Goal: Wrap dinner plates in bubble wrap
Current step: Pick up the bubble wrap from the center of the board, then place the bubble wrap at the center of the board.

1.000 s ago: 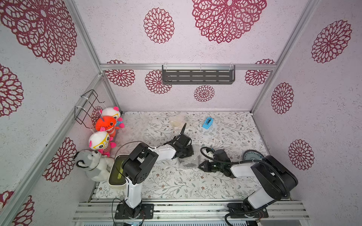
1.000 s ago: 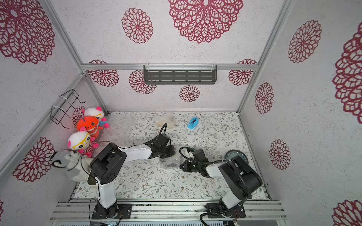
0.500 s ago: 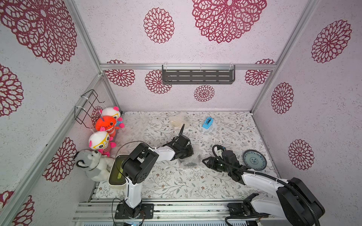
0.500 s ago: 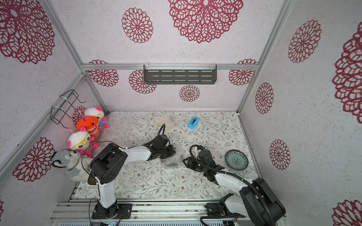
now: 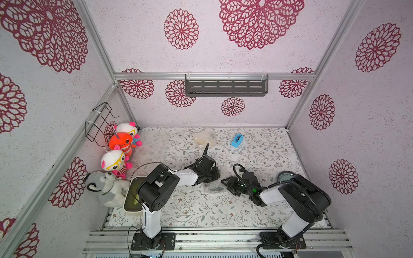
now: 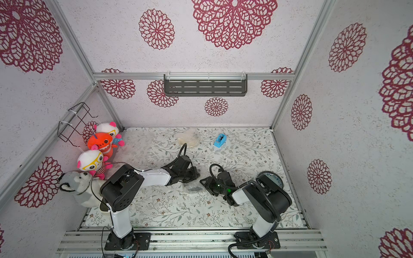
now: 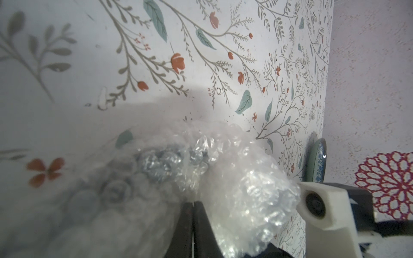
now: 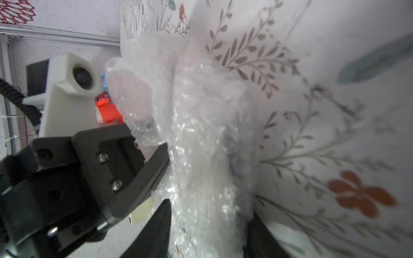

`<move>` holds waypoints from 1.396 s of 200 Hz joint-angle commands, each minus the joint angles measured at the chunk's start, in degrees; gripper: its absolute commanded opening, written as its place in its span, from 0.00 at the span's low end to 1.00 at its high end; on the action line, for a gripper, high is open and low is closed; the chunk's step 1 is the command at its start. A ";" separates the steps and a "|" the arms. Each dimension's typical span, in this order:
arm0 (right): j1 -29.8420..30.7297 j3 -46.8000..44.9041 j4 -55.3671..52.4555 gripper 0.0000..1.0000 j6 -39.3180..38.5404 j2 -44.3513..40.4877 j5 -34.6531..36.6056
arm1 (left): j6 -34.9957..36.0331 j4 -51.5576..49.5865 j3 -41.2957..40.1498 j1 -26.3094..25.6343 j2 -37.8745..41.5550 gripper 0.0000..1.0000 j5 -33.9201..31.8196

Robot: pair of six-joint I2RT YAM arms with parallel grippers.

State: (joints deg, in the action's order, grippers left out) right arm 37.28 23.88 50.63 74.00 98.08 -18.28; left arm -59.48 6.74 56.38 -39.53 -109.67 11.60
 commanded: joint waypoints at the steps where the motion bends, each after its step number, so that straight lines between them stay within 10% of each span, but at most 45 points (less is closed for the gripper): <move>1: 0.87 0.87 7.00 0.27 2.85 4.06 6.26 | -1.19 -3.58 -1.86 0.00 1.14 0.09 2.35; 55: -1.59 11.91 2.47 0.05 -5.66 11.42 9.29 | 8.75 -21.13 3.86 11.66 17.71 0.24 -0.24; 96: -7.19 26.96 -4.91 0.07 -7.36 19.08 15.31 | 14.88 -34.33 0.57 25.14 34.05 0.78 -17.82; 129: -8.01 47.30 -12.46 0.17 -7.95 31.15 15.39 | 16.13 -35.59 0.48 35.84 29.42 0.99 -16.57; 160: -7.95 59.82 -17.12 0.35 -8.11 36.34 20.21 | 17.60 -34.76 9.96 39.10 14.16 0.98 -16.15; 181: -7.83 55.82 -18.81 0.54 -12.23 29.15 25.26 | 17.01 -35.24 18.06 40.09 3.70 0.98 -18.29; 196: -7.90 47.96 -18.00 0.98 -18.03 20.77 28.81 | 15.67 -36.37 23.13 41.05 -4.08 0.98 -16.05; 254: -9.09 22.64 -37.08 0.99 -43.63 -20.56 48.51 | 5.86 -26.15 15.13 37.27 -8.62 0.98 -4.73; 279: -14.75 16.79 -47.43 0.99 -48.09 -34.76 43.84 | -0.43 -18.65 9.99 29.67 -7.93 0.98 -0.69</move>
State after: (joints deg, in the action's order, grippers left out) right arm 27.35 45.76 17.02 36.25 72.79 23.46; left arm -51.13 -14.44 72.40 -1.58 -114.72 2.13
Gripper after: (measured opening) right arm 0.989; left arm 0.977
